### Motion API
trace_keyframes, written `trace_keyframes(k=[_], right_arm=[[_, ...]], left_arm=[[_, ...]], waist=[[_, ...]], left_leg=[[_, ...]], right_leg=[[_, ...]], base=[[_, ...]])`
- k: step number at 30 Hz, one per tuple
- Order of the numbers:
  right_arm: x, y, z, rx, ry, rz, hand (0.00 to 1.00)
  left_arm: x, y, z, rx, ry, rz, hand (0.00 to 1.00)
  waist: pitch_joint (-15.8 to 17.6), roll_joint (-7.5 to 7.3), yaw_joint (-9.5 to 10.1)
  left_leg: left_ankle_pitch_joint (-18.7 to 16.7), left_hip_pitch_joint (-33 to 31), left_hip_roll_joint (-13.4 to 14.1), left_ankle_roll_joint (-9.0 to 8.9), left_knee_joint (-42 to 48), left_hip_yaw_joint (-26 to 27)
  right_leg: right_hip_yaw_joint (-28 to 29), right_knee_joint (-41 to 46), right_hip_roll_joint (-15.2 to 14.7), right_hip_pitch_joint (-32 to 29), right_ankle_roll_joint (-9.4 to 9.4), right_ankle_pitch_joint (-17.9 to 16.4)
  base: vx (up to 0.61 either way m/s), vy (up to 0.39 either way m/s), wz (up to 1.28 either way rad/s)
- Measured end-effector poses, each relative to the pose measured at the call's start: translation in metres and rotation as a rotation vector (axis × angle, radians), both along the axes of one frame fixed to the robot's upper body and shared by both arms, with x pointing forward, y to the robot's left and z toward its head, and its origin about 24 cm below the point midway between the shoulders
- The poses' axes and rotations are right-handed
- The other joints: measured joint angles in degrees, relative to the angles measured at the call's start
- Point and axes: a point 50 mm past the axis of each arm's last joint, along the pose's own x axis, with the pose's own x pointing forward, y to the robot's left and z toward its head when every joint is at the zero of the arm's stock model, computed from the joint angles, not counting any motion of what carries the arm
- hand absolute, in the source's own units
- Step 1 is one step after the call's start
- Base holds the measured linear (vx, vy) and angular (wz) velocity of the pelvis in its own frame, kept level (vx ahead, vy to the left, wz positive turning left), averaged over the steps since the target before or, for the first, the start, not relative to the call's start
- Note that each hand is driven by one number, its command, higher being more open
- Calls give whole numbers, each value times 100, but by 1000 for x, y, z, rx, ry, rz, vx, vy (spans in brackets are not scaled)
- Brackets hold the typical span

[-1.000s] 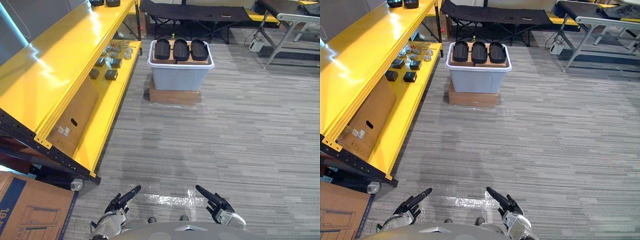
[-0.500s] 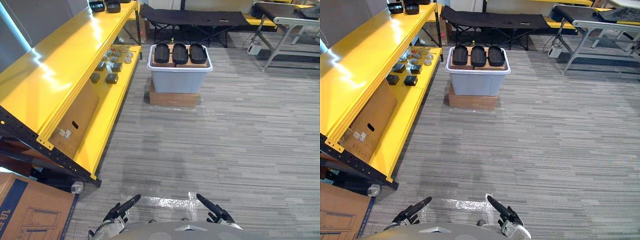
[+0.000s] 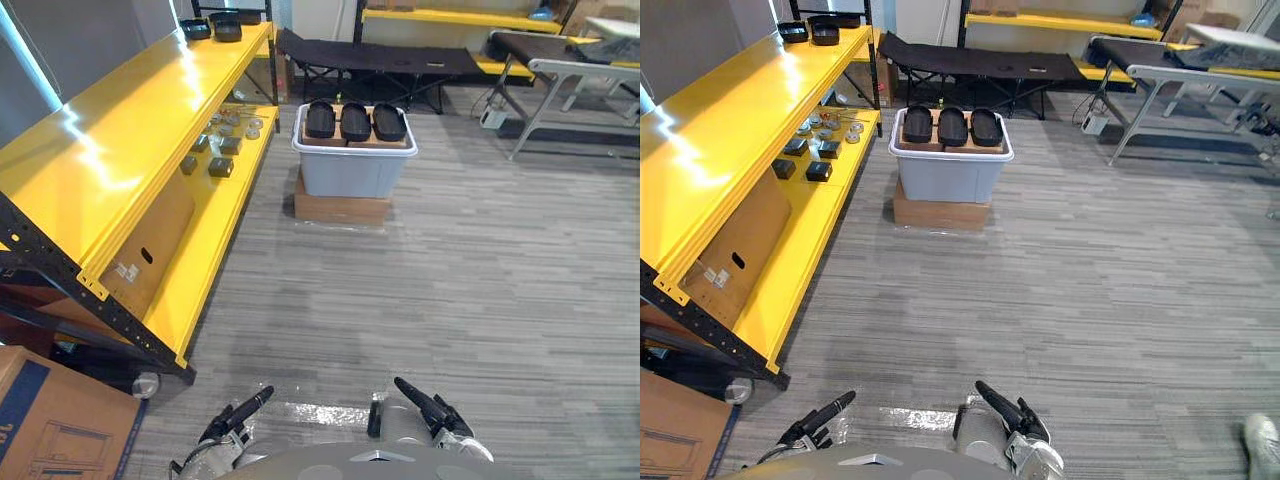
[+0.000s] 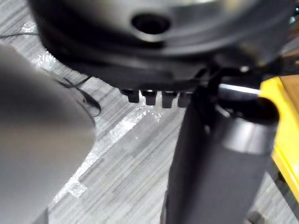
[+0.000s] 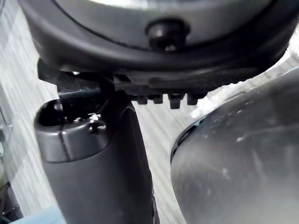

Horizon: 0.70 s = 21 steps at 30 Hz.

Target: Walk over and take three plastic housings, then place them on the shelf

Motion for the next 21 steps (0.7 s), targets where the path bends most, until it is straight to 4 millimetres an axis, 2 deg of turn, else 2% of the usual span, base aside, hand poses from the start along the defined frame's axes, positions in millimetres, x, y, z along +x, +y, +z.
trace_keyframes(k=[1, 2, 4, 5, 6, 7, 8, 9, 10, 11, 12, 13, 14, 15, 16, 17, 19, 20, 21], right_arm=[[-1, 1, 0, 6, 0, -10, 100], [-3, 2, -1, 12, 5, -19, 100], [-6, 3, -3, 19, 19, -38, 100], [-6, 3, -2, 17, 20, -41, 100], [-6, 1, -2, 11, 24, -54, 100], [-8, 0, -3, 7, 31, -76, 100], [-8, -2, -3, 4, 32, -86, 100], [-9, -2, -3, 0, 44, -90, 100], [-10, -2, -4, -4, 46, -92, 100], [-11, -3, -4, -6, 45, -97, 100], [-10, -5, -3, -14, 40, -102, 100], [-10, -7, -2, -21, 36, -104, 100], [-9, -12, -1, -43, 26, -103, 100], [-9, -14, -1, -57, 28, -104, 100], [-10, -14, -1, -61, 32, -101, 100], [-9, -12, -1, -62, 32, -99, 100], [-1, -11, 0, -68, 9, -88, 100], [10, -8, 2, -69, -17, -74, 100], [17, -7, 4, -73, -38, -65, 100]], left_arm=[[2, 0, 1, 3, -3, -14, 100], [6, -2, 1, -1, -5, -24, 100], [7, -2, 1, -9, 2, -12, 100], [7, -2, 1, -14, 4, -4, 100], [7, -6, 0, -28, 8, 13, 100], [6, -9, 0, -39, 16, 11, 100], [5, -11, -1, -34, 24, -5, 100], [2, -12, -2, -27, 37, -26, 100], [7, -9, 0, -20, 19, -17, 100], [9, -9, 0, -23, 14, -6, 100], [11, -11, 1, -34, 6, 19, 100], [9, -12, 0, -38, 5, 37, 100], [11, -13, 1, -48, 0, 61, 100], [14, -13, 2, -54, -14, 75, 100], [14, -13, 2, -54, -16, 77, 100], [17, -13, 3, -52, -34, 64, 100], [20, -15, 5, -45, -66, 33, 100], [21, -15, 5, -39, -78, 29, 100], [17, -14, 4, -28, -72, 17, 100]], waist=[[-1, 2, 0], [3, 1, 4], [14, -2, 5], [20, 10, 3], [33, 78, -11], [-4, 149, -29], [-40, 171, -51], [-122, 226, -45], [-133, 191, -59], [-142, 207, -74], [-146, 304, -97], [-153, 370, -116], [-119, 475, -117], [-86, 539, -106], [-85, 527, -86], [-82, 495, -8], [-48, 430, 158], [-1, 366, 240], [14, 333, 259]], left_leg=[[-39, 3, 28, -49, -1, -35], [-99, 10, 68, -97, -6, -84], [-310, 106, 100, -228, 28, -122], [-412, 134, 130, -262, 89, -127], [-619, 241, 271, -346, 188, -163], [-762, 402, 462, -430, 157, -210], [-823, 498, 585, -476, 134, -230], [-819, 511, 741, -590, 354, -247], [-777, 178, 834, -593, 1207, -203], [-733, -3, 879, -629, 1699, -175], [-517, -424, 1038, -772, 2817, -109], [-285, -653, 1141, -865, 3396, -93], [-60, -1123, 1445, -912, 4500, -18], [-70, -1449, 1609, -896, 5213, 23], [-90, -1611, 1609, -881, 5343, 21], [-166, -1933, 1496, -874, 5243, 35], [-379, -2300, 1250, -855, 4245, 181], [-354, -2413, 1056, -870, 3102, 333], [-97, -2398, 929, -892, 2053, 402]], right_leg=[[-154, -569, 12, 95, 11, 12], [-326, -1776, 104, 300, 72, 91], [-331, -3144, 230, 607, 68, 317], [-332, -3278, 256, 668, 21, 471], [-392, -3283, 367, 808, -47, 819], [-453, -3171, 519, 929, -178, 962], [-511, -3081, 607, 972, -229, 925], [-616, -2964, 742, 1017, -379, 715], [-698, -2789, 746, 1067, -463, 543], [-735, -2729, 755, 1117, -501, 447], [-802, -2707, 821, 1305, -546, 263], [-826, -2732, 872, 1428, -564, 178], [-851, -2911, 1044, 1777, -606, 70], [-853, -3129, 1161, 2190, -603, -13], [-853, -3246, 1171, 2388, -604, -34], [-816, -3512, 1171, 2703, -613, -51], [-604, -3762, 1064, 2988, -567, -86], [-411, -3788, 921, 3041, -433, -127], [-272, -3783, 840, 3062, -321, -263]], base=[[228, -70, 23], [240, -88, 15], [284, -123, 5], [354, -178, 3], [392, -199, 13], [514, -251, 19], [581, -243, 25], [501, -204, 22], [483, -220, 19], [451, -212, 16], [443, -187, 13], [455, -118, 17], [449, -78, 16], [433, -71, 13], [395, -52, 2], [338, -23, -21], [376, 63, -50], [339, 144, -72], [322, 160, -82]])
